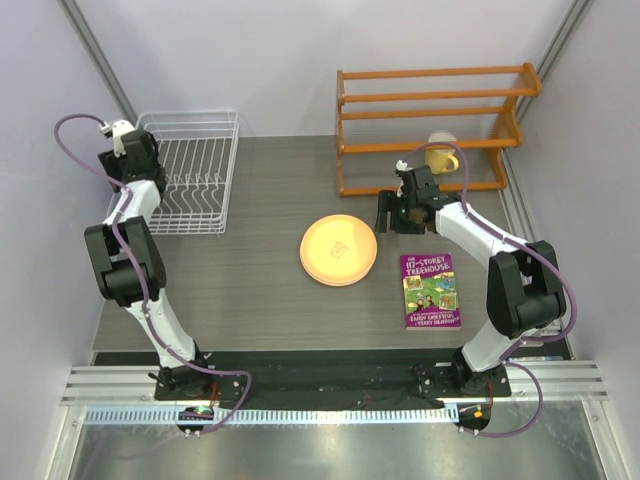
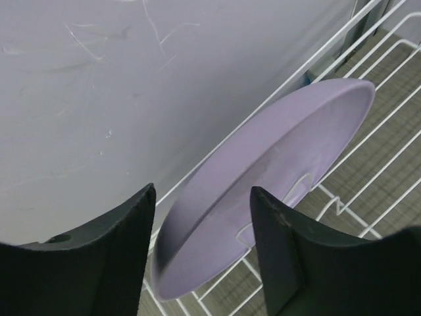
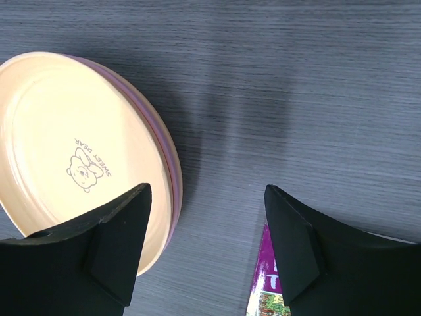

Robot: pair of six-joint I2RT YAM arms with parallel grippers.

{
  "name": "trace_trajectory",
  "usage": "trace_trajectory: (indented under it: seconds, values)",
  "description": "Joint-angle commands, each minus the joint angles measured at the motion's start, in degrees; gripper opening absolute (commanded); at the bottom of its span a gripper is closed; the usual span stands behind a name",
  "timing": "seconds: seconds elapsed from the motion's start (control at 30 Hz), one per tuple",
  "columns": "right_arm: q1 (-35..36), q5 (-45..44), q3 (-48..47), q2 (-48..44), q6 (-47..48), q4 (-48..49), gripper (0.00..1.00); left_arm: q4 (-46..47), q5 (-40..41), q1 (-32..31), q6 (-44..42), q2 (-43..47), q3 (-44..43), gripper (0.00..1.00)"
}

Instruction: Unload the plates from the dish rack

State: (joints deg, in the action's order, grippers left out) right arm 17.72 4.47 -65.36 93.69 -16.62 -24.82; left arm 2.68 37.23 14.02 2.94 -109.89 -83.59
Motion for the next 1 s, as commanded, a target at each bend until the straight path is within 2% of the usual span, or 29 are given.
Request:
trace_trajectory:
  seconds: [0.0,0.13,0.17,0.3,0.43,0.57,0.67,0.7,0.83,0.97]
  values:
    - [-0.49,1.24,-0.2,-0.26,0.01,1.88,0.75,0.58,-0.23,0.39,0.58,0.29,-1.31,0.54]
    - [-0.58,1.24,0.15,-0.26,0.01,2.05,0.73,-0.22,-0.41,0.39,0.58,0.37,-1.58,0.33]
    - [-0.58,1.24,0.15,-0.26,0.01,2.05,0.73,-0.48,-0.67,0.39,0.49,0.81,-1.57,0.21]
    - [-0.58,1.33,0.24,-0.26,0.01,2.06,0.72,-1.09,-1.11,0.3,-0.3,1.78,-1.49,0.0]
    - [-0.66,1.24,0.32,-0.53,-0.08,2.05,0.72,-1.54,1.08,-0.48,-1.35,3.53,-1.4,0.0]
    - [-0.66,1.16,0.41,-1.05,0.01,2.05,0.72,0.92,3.8,-3.2,-6.09,5.47,-0.61,0.0]
    - [-0.66,0.89,0.85,-1.93,0.01,2.14,0.72,6.53,6.61,-6.53,-13.38,7.23,0.88,0.0]
    - [-0.66,0.8,1.03,-2.45,0.01,2.06,0.72,9.07,9.15,-7.51,-18.45,7.58,1.41,0.0]
    - [-0.66,0.1,1.9,-3.95,-0.08,2.05,0.72,14.81,14.26,-10.76,-24.81,9.25,2.12,0.0]
    - [-0.66,-0.43,2.26,-5.79,-0.08,1.44,0.72,13.41,16.64,-11.38,-23.86,12.23,2.55,0.0]
